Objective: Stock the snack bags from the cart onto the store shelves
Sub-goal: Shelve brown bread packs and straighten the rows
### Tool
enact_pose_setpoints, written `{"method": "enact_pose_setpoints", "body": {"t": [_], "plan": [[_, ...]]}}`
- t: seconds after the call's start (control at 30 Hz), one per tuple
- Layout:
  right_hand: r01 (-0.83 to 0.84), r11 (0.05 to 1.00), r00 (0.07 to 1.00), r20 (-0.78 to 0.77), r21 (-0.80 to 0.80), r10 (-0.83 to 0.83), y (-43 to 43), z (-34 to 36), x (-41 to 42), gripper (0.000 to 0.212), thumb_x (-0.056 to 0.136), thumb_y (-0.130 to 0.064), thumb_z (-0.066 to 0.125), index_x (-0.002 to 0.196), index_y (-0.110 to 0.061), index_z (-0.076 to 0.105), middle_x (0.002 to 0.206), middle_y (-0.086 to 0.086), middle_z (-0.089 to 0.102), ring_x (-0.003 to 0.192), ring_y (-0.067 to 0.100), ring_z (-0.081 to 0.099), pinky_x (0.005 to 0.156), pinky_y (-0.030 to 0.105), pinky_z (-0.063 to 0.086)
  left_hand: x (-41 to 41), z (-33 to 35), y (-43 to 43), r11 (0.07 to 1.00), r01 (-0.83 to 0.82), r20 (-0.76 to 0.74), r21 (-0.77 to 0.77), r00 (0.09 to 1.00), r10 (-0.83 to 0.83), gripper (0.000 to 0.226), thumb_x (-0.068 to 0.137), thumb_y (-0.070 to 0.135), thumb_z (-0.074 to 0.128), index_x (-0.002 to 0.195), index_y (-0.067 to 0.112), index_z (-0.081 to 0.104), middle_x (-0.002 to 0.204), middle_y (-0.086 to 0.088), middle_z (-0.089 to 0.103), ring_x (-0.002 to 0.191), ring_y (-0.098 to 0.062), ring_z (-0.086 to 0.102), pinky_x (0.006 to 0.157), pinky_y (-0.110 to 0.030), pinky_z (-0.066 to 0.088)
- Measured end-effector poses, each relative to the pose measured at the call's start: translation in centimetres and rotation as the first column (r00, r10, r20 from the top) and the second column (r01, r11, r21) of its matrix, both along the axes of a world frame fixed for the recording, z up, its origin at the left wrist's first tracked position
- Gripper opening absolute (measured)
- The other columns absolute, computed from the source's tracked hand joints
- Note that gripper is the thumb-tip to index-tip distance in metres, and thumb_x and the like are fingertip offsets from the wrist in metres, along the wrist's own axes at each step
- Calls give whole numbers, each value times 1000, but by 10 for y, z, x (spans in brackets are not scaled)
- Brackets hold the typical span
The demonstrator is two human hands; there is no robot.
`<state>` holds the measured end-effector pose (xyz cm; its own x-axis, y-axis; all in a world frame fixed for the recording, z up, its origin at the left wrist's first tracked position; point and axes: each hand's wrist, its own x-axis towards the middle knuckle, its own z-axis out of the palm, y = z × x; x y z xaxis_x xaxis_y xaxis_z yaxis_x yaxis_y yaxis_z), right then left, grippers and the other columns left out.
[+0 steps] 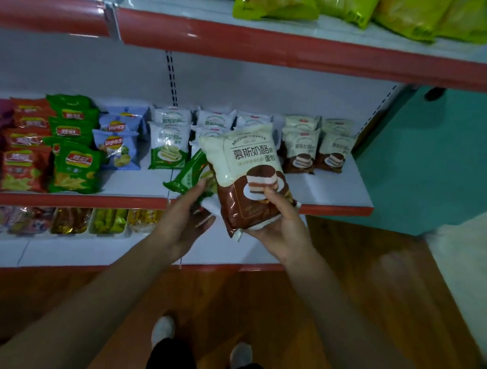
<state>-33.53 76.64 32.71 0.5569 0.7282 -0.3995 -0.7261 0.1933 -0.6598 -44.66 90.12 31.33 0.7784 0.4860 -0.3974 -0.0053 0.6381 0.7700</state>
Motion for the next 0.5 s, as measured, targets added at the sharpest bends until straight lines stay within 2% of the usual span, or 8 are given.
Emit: {"method": "enact_pose_setpoints", "body": {"t": [0.07, 0.13, 0.2, 0.3, 0.37, 0.5], "plan": [[-62, 997, 993, 101, 53, 57, -3, 10, 11, 20, 75, -19, 69, 94, -18, 75, 105, 8, 72, 97, 26, 68, 94, 56, 47, -4, 6, 7, 999, -4, 14, 47, 1000, 4, 23, 88, 40, 53, 101, 23, 63, 94, 5, 71, 100, -16, 58, 86, -30, 44], [-137, 986, 982, 146, 99, 122, -6, 17, 23, 40, 57, -25, 86, 95, -18, 76, 106, 8, 72, 97, 26, 69, 82, 52, 55, -5, 19, 14, 997, 0, -14, 76, 1000, 1, 22, 92, 41, 48, 99, 25, 63, 96, 5, 70, 97, -15, 59, 86, -30, 44], [-220, 970, 964, 174, 104, 200, -5, 20, 32, 57, 46, -29, 92, 100, -17, 75, 109, 9, 71, 99, 24, 69, 77, 46, 57, -4, 30, 24, 998, 11, -16, 57, 1000, -10, 28, 93, 45, 45, 103, 25, 63, 99, 2, 70, 93, -13, 64, 82, -30, 48], [-319, 941, 935, 200, 116, 292, -2, 27, 42, 60, 51, -27, 91, 107, -15, 73, 114, 10, 69, 106, 25, 66, 83, 43, 56, -5, 43, 38, 993, 93, -18, 74, 996, -92, 33, 89, 42, 50, 110, 20, 63, 100, -4, 72, 86, -17, 70, 71, -31, 57], [-337, 938, 927, 207, 84, 314, 0, 32, 49, 65, 47, -27, 93, 107, -15, 73, 117, 12, 67, 110, 27, 64, 91, 45, 53, -6, 50, 43, 979, 178, -25, 98, 984, -177, 28, 84, 35, 53, 104, 19, 63, 94, -5, 73, 77, -16, 72, 64, -29, 59], [-374, 926, 893, 250, -49, 374, 3, 40, 56, 64, 35, -31, 95, 95, -17, 78, 108, 10, 71, 101, 25, 68, 89, 44, 54, -3, 54, 44, 933, 301, -38, 195, 953, -300, 28, 72, 27, 63, 99, 22, 64, 89, -3, 75, 77, -14, 72, 67, -27, 60]]}}
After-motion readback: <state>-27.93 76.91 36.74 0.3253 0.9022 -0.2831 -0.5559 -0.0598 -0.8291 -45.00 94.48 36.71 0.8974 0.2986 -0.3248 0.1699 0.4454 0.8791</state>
